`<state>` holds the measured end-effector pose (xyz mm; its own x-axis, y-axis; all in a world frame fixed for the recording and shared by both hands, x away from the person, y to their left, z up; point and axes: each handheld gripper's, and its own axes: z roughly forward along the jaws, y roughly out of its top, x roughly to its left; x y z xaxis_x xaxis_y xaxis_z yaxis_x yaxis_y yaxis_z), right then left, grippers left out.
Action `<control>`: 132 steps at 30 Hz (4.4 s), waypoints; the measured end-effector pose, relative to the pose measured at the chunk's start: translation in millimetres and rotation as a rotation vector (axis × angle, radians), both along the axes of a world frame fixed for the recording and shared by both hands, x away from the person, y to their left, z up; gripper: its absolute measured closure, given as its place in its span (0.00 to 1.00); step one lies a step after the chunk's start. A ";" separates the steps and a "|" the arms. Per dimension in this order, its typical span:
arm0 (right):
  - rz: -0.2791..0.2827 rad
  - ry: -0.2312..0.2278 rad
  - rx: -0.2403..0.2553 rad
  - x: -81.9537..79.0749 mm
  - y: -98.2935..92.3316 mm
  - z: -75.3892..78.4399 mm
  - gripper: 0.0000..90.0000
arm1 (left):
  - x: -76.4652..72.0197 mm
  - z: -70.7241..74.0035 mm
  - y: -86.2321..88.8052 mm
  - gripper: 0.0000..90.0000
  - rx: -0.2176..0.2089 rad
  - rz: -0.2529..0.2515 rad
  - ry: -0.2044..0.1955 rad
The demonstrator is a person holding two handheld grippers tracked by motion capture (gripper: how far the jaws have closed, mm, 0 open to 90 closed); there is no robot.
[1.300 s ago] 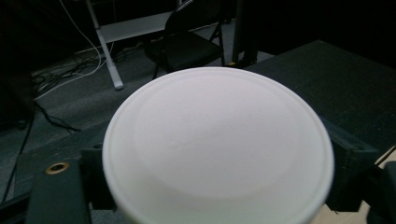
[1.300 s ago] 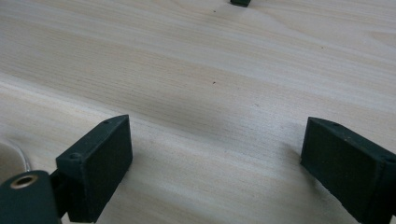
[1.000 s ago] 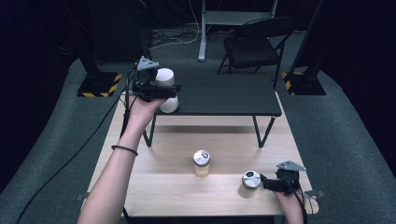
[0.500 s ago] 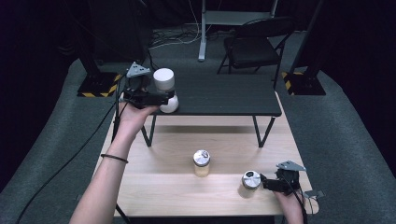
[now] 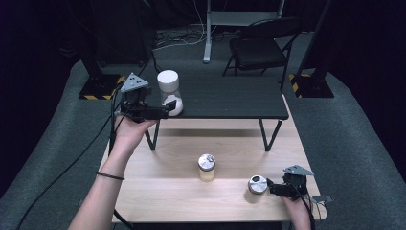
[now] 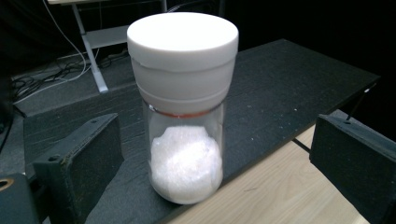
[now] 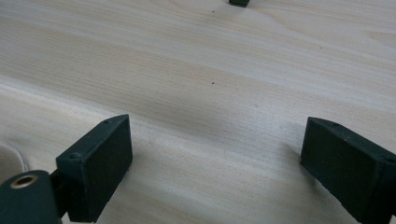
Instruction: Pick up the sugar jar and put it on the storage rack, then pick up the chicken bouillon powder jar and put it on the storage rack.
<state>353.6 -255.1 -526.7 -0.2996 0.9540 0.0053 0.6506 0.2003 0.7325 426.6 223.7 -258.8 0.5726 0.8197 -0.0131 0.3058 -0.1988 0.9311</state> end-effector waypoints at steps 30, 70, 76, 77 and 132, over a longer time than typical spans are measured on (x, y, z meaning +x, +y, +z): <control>-0.004 0.000 0.000 -0.2 -0.2 0.0 0.09 | -38.2 -40.5 27.6 0.03 0.013 0.027 -0.013; -0.010 0.001 -0.001 -0.4 0.0 0.0 0.09 | -93.9 -127.4 44.5 0.03 0.051 0.038 -0.021; -0.010 0.000 0.000 0.0 0.1 0.0 0.09 | -96.1 -135.1 48.3 0.03 0.052 0.047 -0.005; -0.010 0.000 0.000 0.0 0.1 0.0 0.09 | -96.6 -136.0 48.8 0.03 0.053 0.048 -0.004; -0.009 0.001 -0.001 0.2 0.0 0.0 0.09 | -70.5 -232.5 70.0 0.04 0.088 0.091 0.201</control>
